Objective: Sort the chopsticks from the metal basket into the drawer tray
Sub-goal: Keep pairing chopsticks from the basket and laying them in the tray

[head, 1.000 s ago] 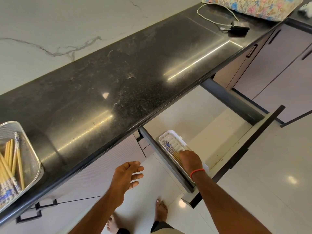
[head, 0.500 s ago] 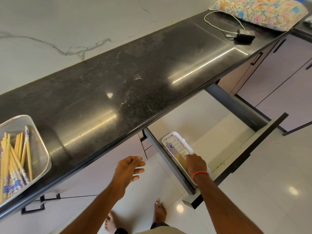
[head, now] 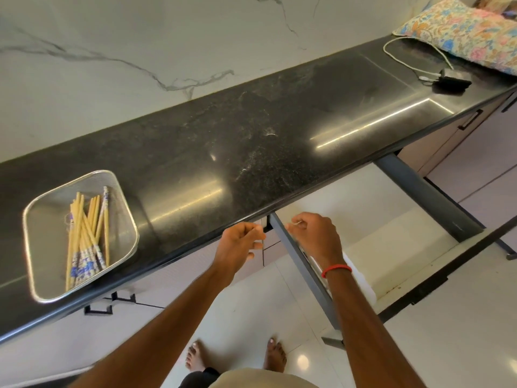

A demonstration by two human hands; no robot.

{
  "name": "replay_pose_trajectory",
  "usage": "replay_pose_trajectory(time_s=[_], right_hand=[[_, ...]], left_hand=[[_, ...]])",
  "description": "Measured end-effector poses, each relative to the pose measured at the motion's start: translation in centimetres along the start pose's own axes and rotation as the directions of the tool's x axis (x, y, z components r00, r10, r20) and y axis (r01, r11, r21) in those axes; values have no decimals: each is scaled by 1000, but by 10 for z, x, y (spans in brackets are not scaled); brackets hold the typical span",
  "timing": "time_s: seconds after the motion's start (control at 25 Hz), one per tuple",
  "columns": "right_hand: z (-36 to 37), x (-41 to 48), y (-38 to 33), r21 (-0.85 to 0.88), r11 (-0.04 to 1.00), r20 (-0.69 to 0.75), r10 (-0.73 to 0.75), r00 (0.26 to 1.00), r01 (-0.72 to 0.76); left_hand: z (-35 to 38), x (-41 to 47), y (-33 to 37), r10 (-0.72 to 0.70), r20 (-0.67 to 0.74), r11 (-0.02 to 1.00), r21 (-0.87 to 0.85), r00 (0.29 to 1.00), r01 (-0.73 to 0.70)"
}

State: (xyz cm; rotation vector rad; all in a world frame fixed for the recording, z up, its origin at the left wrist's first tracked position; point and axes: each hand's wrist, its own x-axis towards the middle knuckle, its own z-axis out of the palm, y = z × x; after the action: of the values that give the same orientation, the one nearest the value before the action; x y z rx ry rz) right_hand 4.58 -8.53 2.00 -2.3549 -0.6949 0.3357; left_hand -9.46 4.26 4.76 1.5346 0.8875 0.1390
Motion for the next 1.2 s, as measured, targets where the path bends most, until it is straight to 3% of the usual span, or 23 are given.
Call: replay_pose_trajectory(time_s=[0.12,0.28,0.64,0.96,1.2], right_hand=[[-4,8,-34,104,990,-51,-93,994,98],[7,17,-81,234,954,8,-195,981,188],[62,7,-211,360,872,145,-404,903,332],[145,-17,-304,214,854,229,-516,825,475],[221,-31,-322,-19,888,397,-415,819,460]], left_hand=[[-22,-3,14,72,-56,997,-33,996,-74],[-76,-12,23,121,-171,985,-99,978,-139],[-215,-33,7,58,-407,933,-303,911,-194],[-302,-28,-13,14,-447,887,-408,894,-218],[-345,-23,-45,-118,-434,804,-570,893,-171]])
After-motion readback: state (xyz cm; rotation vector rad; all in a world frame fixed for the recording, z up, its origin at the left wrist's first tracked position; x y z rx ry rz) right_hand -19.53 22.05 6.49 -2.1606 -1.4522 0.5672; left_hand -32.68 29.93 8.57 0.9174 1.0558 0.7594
